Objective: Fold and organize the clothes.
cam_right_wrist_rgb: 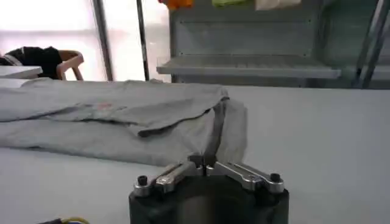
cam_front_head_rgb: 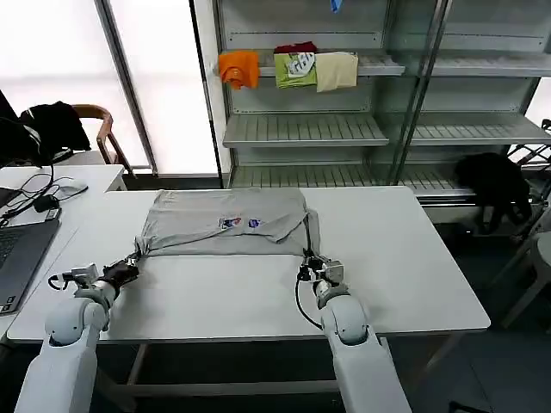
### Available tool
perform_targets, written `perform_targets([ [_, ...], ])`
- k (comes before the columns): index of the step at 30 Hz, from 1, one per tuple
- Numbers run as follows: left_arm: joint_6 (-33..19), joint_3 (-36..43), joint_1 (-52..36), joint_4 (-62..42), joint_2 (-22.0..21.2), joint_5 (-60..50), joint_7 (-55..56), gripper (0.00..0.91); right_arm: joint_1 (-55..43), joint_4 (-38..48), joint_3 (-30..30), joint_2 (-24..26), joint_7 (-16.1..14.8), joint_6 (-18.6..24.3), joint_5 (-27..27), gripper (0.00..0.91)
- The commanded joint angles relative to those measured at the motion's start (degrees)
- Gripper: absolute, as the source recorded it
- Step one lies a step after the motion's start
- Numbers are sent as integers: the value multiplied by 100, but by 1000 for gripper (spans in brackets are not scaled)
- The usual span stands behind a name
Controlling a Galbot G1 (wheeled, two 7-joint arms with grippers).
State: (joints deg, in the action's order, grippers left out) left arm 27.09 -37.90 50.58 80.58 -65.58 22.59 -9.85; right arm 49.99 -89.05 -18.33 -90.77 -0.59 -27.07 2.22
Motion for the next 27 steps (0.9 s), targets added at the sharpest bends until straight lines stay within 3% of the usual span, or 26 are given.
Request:
perform_targets([
  [1, -1, 30, -8, 10, -23, -18, 78, 0, 64, -327, -10, 6, 18, -10, 27, 0],
  [9, 193, -341, 398, 1049, 97, 330, 343, 0, 367, -1160, -26, 124, 224, -30, 678, 0],
  [15, 595, -710, 864, 1929, 154, 828, 446, 0, 695, -1915, 96, 211, 342, -358, 728, 0],
  [20, 603, -991, 1411, 2543, 228, 1063, 495, 0, 1028, -2519, 126, 359, 435, -605, 768, 0],
  [27, 602, -1366, 2571, 2985, 172, 1180, 534, 0, 1787, -3168, 180, 696, 446, -611, 720, 0],
])
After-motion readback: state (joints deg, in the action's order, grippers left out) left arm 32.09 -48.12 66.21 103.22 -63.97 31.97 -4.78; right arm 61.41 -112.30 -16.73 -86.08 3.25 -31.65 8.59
